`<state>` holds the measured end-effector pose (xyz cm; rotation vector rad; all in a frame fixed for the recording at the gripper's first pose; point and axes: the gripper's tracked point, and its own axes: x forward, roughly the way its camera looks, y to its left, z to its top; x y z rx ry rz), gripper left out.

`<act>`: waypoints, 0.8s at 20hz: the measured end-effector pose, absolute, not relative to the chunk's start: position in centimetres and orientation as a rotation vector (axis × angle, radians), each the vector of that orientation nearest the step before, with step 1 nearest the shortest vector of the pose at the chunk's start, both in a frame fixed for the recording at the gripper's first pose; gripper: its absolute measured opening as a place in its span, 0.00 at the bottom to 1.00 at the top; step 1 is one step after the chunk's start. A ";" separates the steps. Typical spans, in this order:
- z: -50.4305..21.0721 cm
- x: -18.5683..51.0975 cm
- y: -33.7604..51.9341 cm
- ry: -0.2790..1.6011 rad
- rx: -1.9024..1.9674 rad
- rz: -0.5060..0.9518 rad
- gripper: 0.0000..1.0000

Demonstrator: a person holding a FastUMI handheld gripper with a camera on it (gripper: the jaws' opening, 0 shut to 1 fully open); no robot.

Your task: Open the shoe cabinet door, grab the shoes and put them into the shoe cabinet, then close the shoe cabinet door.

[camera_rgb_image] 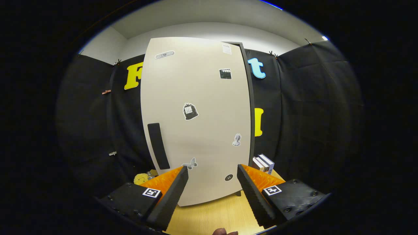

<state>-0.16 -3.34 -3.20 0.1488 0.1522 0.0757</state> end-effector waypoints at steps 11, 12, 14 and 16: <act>-3.5 -0.1 -3.4 0.160 0.150 0.070 0.98; -3.5 -0.2 -3.4 0.158 0.151 0.069 0.98; -3.4 -0.2 -3.4 0.157 0.158 0.070 0.98; -3.3 -0.2 -3.6 0.154 0.160 0.067 0.98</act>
